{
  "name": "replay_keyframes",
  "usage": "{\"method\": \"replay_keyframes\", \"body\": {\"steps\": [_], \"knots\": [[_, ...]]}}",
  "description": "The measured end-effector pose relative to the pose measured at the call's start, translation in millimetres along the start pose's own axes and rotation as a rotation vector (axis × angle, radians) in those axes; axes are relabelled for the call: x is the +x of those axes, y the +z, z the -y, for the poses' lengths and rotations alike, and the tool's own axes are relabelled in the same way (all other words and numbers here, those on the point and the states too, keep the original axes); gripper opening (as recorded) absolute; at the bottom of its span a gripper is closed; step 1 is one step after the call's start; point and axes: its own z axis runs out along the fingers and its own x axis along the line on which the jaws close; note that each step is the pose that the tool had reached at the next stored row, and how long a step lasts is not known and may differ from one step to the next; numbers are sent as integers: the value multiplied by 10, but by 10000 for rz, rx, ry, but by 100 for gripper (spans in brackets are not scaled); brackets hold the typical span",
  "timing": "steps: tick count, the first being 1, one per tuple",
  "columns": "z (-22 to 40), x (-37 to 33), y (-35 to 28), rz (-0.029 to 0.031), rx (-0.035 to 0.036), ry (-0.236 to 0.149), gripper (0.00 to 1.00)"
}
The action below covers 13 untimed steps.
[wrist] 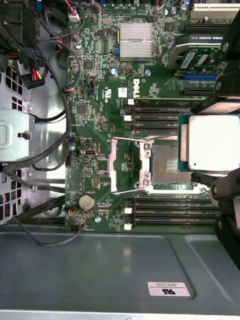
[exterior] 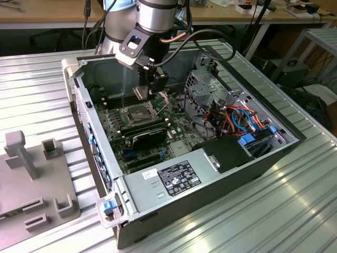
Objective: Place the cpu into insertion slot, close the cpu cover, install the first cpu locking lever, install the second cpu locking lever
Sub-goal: 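Place the cpu into insertion slot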
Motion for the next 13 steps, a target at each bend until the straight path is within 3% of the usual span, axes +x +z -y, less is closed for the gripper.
{"method": "replay_keyframes", "body": {"steps": [13], "knots": [[0, 0, 8, -30, -1, 1, 55]]}}
